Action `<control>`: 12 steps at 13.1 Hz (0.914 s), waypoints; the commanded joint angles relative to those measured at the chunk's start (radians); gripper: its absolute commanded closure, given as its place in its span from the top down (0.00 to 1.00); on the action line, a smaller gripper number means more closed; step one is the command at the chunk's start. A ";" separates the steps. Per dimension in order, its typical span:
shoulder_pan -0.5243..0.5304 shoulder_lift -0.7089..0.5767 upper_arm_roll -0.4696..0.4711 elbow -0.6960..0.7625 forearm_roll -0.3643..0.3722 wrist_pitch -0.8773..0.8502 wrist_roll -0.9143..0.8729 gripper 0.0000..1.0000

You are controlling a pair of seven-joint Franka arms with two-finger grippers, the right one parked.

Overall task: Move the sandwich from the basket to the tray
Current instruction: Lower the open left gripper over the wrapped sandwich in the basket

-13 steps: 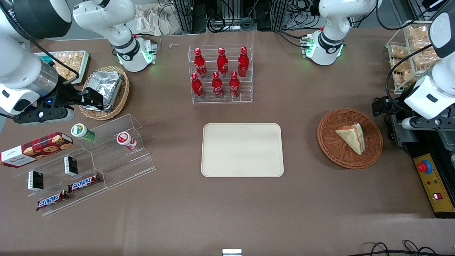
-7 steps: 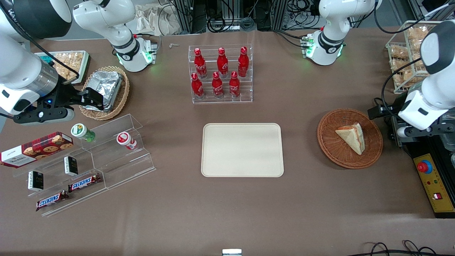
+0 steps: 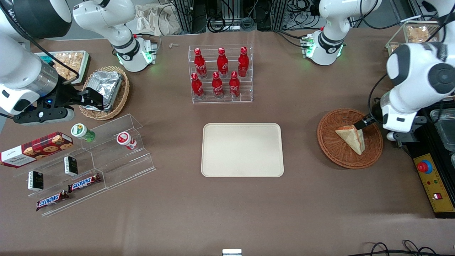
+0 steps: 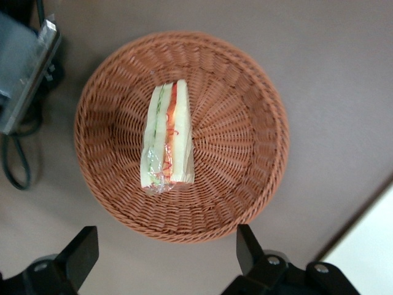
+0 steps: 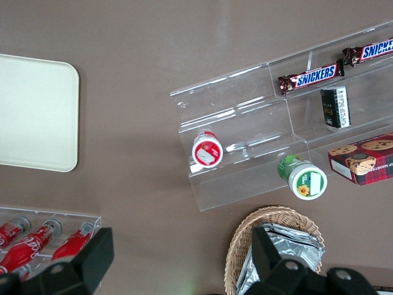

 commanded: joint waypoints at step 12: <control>0.096 0.107 -0.006 -0.194 0.014 0.379 -0.087 1.00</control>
